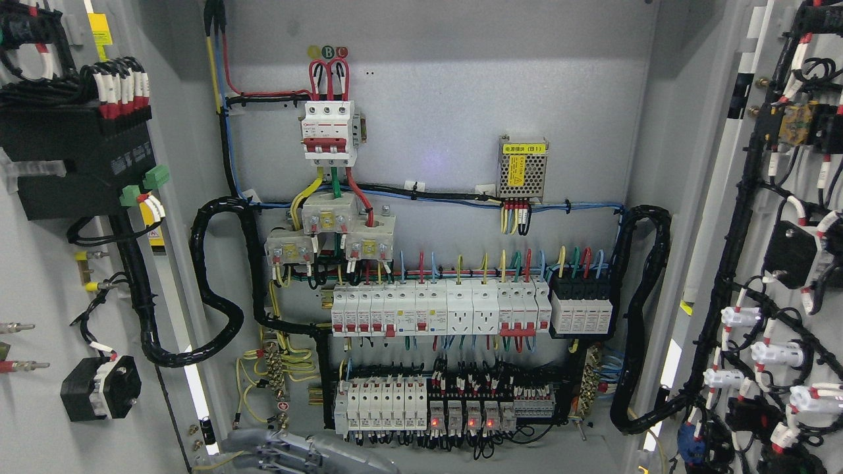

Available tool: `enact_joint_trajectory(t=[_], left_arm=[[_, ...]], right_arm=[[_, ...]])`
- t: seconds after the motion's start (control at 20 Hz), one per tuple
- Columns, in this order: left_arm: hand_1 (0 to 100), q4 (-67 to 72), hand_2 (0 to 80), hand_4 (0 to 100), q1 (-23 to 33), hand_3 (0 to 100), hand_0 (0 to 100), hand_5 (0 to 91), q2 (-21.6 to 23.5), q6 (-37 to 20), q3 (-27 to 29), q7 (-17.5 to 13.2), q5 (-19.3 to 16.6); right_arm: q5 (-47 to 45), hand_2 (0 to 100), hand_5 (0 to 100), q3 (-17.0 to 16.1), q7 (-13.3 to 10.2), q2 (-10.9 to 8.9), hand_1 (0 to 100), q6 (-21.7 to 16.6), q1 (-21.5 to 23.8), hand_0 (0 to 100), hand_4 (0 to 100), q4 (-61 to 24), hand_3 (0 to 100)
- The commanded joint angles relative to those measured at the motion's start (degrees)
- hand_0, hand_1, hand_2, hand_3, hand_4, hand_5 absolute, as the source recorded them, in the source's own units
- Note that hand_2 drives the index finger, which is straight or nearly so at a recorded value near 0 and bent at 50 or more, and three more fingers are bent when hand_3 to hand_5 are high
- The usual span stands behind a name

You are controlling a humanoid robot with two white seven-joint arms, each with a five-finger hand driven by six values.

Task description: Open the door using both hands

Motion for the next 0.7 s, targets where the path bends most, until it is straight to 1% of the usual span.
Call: enact_joint_trajectory(t=[0.0,0.15,0.2,0.25,0.35,0.4,0.5,0.55,0.65], left_arm=[[56,0.04,0.0,0,-0.18,0,12,0.0,-0.09,0.03,0.15,0.03,0.06],[56,-0.14,0.0,0,-0.18,0,12,0.0,-0.18,0.03,0.24,0.03,0.15],[56,-0.14,0.0,0,-0.18,0,12,0.0,-0.18,0.03,0.24,0.03,0.15],[56,-0.14,0.0,0,-0.18,0,12,0.0,-0.18,0.03,0.24,0.03,0.15],[56,-0.14,0.0,0,-0.18,0,12,0.0,-0.18,0.03,0.15,0.03,0.06],[56,-0.05,0.0,0,-0.18,0,12,0.0,-0.18,0.03,0.15,0.03,-0.03],[56,-0.05,0.0,0,-0.18,0,12,0.0,-0.18,0.03,0.15,0.03,-0.03],[56,-0.05,0.0,0,-0.18,0,12,0.0,-0.18,0.03,0.15,0.03,-0.03],[56,0.04,0.0,0,-0.18,0,12,0.0,-0.09,0.03,0.24,0.03,-0.03]], right_arm=[[-0.13,4,0,10.27,-1.42,4.73,50,-0.14,0.36,0,0,0.33,0],[-0.13,4,0,11.06,-1.51,4.73,50,-3.03,0.36,0,0,0.68,0],[-0.13,4,0,11.58,-1.95,4.82,50,-4.44,0.45,0,0,0.94,0],[-0.13,4,0,12.37,-2.82,4.82,50,-5.58,0.45,0,0,1.03,0],[-0.13,4,0,14.74,-5.71,4.82,50,-7.69,0.19,0,0,1.47,0],[-0.13,4,0,15.53,-7.21,4.82,50,-8.14,0.1,0,0,1.56,0],[-0.13,4,0,16.07,-8.71,4.82,50,-8.14,0.01,0,0,1.56,0],[-0.22,4,0,16.33,-8.89,4.82,50,-8.14,-0.08,0,0,1.39,0],[-0.22,4,0,18.0,-9.07,4.82,50,-8.23,-0.08,0,0,1.04,0]])
